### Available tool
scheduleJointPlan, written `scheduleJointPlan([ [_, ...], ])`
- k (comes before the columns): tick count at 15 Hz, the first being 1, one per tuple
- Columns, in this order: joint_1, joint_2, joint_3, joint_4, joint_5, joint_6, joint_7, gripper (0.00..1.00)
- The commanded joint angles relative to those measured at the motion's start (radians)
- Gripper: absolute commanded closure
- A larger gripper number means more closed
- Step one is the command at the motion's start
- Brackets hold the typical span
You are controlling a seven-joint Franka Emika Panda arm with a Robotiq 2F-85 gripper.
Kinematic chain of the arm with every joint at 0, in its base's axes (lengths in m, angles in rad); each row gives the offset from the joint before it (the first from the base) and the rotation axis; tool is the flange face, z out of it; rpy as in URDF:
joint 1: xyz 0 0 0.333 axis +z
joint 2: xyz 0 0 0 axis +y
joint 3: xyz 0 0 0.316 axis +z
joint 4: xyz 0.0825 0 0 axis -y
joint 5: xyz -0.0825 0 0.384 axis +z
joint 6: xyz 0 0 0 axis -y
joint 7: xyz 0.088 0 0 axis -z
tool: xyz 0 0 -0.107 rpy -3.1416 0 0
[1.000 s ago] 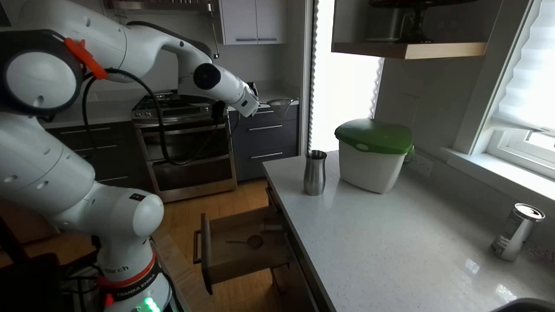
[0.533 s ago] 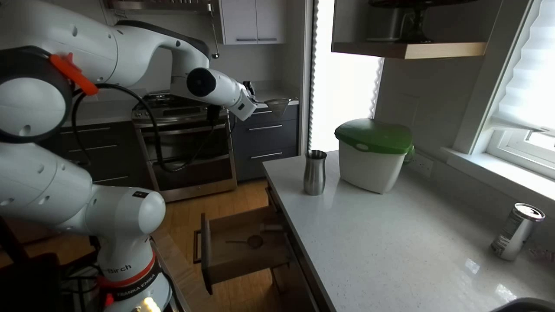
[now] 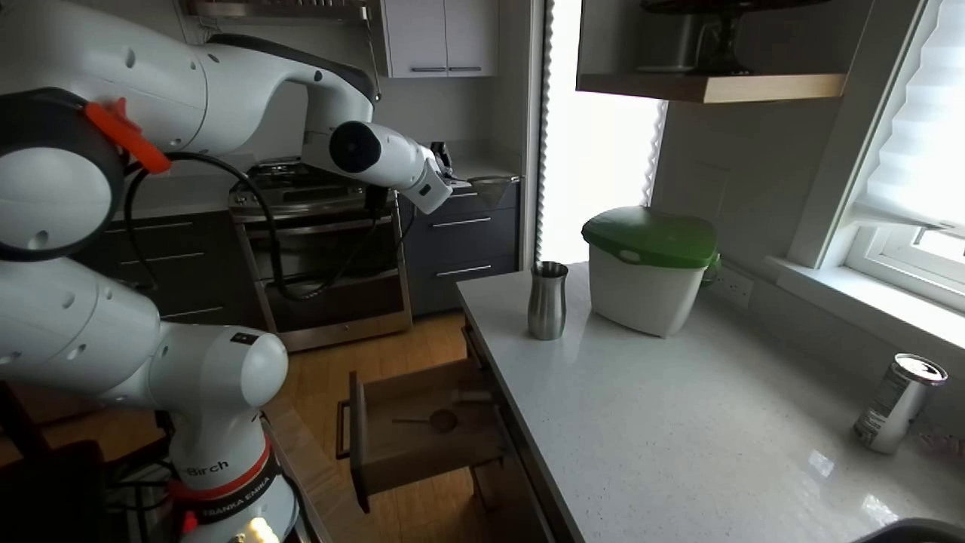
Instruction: Pick up the tea strainer and put it on top of the cocktail mixer
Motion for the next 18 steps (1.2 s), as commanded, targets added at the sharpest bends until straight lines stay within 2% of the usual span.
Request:
scheduleJointPlan([
  [1, 0.044, -0.074, -0.077, -0.010, 0.122, 0.048, -0.115, 0.99],
  [4, 0.031, -0.109, -0.097, -0.005, 0.230, 0.057, -0.221, 0.99],
  [7, -0.039, -0.102, -0.081, 0.005, 0.377, 0.024, -0.340, 0.99],
  [10, -0.196, -0.045, -0.032, 0.006, 0.563, -0.074, -0.493, 0.99],
  [12, -0.301, 0.002, 0.000, -0.010, 0.723, -0.197, -0.636, 0.99],
  [14, -0.375, 0.061, 0.025, -0.034, 0.884, -0.328, -0.795, 0.99],
  [16, -0.405, 0.121, 0.041, -0.060, 0.998, -0.440, -0.925, 0.99],
  [17, -0.364, 0.053, 0.013, -0.049, 0.904, -0.361, -0.832, 0.94],
  [18, -0.379, 0.084, 0.021, -0.060, 0.945, -0.403, -0.878, 0.94],
])
